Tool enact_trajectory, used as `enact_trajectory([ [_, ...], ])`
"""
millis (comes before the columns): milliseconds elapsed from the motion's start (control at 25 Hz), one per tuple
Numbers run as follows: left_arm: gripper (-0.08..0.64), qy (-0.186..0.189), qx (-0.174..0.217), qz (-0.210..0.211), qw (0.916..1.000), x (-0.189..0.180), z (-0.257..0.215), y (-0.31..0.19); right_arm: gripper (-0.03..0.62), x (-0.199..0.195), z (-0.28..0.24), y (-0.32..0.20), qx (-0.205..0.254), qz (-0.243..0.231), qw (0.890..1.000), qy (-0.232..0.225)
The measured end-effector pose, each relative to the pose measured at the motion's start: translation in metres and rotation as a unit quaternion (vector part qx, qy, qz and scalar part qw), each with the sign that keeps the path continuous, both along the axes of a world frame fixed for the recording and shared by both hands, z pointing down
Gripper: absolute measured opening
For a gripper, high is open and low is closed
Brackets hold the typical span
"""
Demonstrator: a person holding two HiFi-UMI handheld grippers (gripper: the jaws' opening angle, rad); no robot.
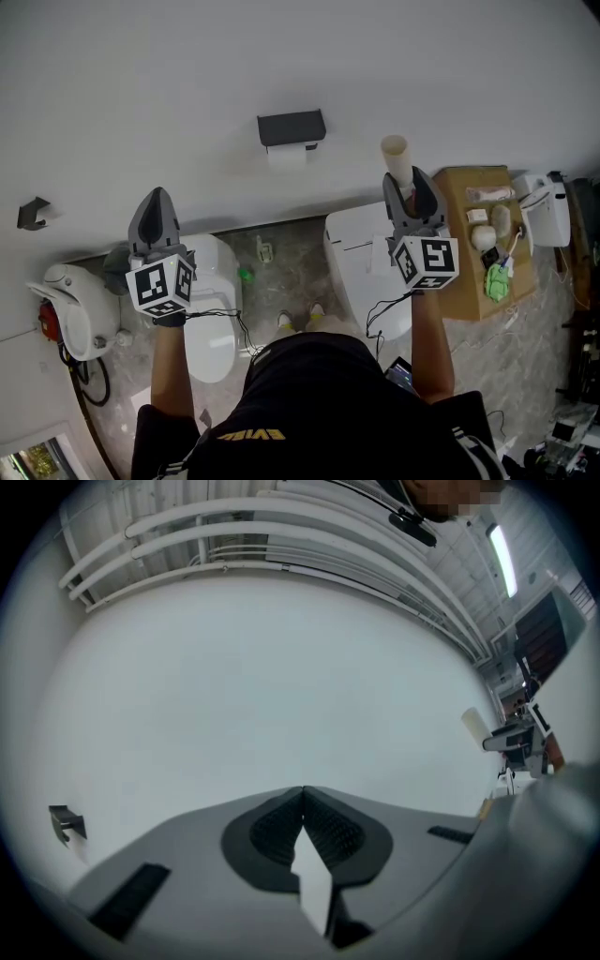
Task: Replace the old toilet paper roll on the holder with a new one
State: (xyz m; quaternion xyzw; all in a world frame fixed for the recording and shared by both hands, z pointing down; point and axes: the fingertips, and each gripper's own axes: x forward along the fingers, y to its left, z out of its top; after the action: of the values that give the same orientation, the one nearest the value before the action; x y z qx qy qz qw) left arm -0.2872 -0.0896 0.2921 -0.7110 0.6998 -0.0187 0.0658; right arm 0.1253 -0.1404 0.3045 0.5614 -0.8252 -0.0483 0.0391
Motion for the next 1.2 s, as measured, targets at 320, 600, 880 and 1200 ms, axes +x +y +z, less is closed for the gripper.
enact_trajectory([
  [320, 0.012, 0.006, -0.004, -0.001, 1.0000, -0.005, 0.004, 0.003, 0.204, -0.002, 0.003, 0.005, -0.008, -0.005, 1.000, 0.007],
  [600, 0.012, 0.012, -0.009, 0.016, 0.9998, 0.002, 0.006, 0.003, 0.204, -0.004, 0.009, 0.007, -0.019, -0.012, 1.000, 0.009],
  [880, 0.012, 0.022, -0.018, 0.025, 0.9993, 0.003, 0.009, 0.005, 0.202, -0.006, 0.010, 0.010, -0.022, -0.015, 1.000, 0.013],
  [1200, 0.012, 0.021, -0.016, 0.027, 0.9993, 0.004, 0.008, 0.008, 0.202, -0.005, 0.012, 0.013, -0.025, -0.015, 0.999, 0.018],
])
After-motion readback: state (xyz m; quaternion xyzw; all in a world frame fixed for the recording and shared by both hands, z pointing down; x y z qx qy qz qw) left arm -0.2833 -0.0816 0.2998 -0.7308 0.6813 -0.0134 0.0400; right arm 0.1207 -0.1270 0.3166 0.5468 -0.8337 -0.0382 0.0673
